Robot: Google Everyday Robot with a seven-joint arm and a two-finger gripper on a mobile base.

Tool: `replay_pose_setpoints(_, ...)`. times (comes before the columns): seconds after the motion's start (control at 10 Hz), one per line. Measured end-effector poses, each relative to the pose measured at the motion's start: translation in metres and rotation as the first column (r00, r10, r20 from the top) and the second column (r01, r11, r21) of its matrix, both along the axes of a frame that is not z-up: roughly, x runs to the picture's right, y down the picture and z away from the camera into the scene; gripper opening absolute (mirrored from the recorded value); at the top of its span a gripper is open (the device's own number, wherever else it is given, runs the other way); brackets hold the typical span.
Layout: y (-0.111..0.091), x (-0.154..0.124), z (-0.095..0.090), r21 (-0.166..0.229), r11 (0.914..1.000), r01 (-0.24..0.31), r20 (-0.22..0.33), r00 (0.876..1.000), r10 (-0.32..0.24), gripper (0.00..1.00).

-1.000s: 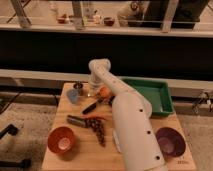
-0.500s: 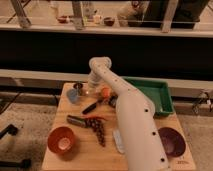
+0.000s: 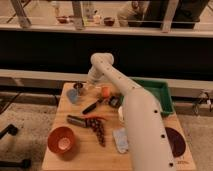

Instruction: Place fork in purple bowl

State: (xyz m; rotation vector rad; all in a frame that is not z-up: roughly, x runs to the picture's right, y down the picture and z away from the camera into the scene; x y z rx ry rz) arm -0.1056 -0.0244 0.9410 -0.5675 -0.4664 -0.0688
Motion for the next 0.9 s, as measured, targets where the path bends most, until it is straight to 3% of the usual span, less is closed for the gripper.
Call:
replay_pose_setpoints(0.4, -0.013, 0.005, -0.029, 0.033, 0.9993, -0.017, 0.036, 0.999, 0.015, 0.10)
replay_pose_setpoints(0.9, -0.008, 0.016, -0.053, 0.031, 0.9991, -0.029, 0.072, 0.997, 0.027, 0.10)
